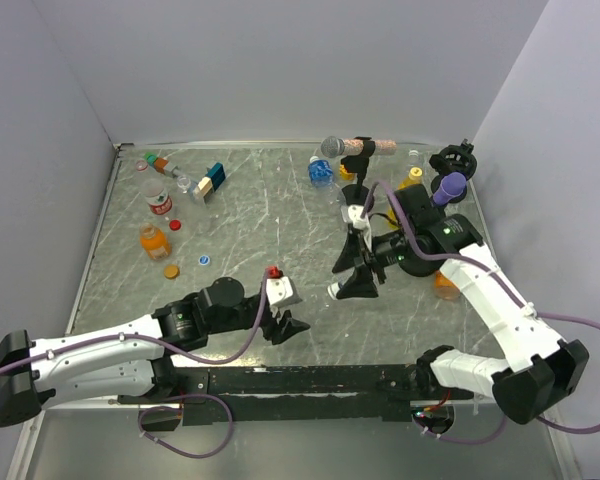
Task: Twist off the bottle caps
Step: Unscrew the bottle cap from the plastic bottle.
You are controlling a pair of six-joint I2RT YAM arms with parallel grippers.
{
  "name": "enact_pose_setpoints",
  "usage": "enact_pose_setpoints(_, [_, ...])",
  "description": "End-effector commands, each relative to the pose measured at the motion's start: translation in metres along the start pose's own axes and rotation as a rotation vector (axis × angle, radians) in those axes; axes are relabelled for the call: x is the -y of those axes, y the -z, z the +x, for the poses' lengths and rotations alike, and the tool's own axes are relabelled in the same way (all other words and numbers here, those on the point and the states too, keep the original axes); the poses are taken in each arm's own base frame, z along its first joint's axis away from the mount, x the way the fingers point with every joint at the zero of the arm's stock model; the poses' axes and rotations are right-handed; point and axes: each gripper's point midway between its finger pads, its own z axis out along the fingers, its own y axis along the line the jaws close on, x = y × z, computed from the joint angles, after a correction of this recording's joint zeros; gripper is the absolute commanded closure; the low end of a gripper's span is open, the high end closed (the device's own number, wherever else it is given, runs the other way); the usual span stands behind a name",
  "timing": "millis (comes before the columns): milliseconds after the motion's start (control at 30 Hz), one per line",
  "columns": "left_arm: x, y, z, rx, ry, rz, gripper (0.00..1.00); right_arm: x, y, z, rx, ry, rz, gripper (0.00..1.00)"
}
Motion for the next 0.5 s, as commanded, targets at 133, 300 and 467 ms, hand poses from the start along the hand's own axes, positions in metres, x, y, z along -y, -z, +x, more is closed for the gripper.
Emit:
enact_pose_setpoints(133, [-0.018, 0.004, -0.02, 0.004, -0.02, -0.128, 0.99, 0.008, 0.056, -0.059, 0.148, -0.165, 0.124, 0.1])
enact_pose_setpoints(300, [-0.022, 0.007, -0.037, 0.056, -0.08, -0.21, 0.99, 0.014, 0.062, -0.032, 0.134, -0.432, 0.157, 0.1])
enact_pose_setpoints(467, [-0.031, -0.001, -0.039, 0.04, -0.144, -0.267, 0.99, 0.019, 0.049, -0.005, 0.095, -0.648, 0.111, 0.1])
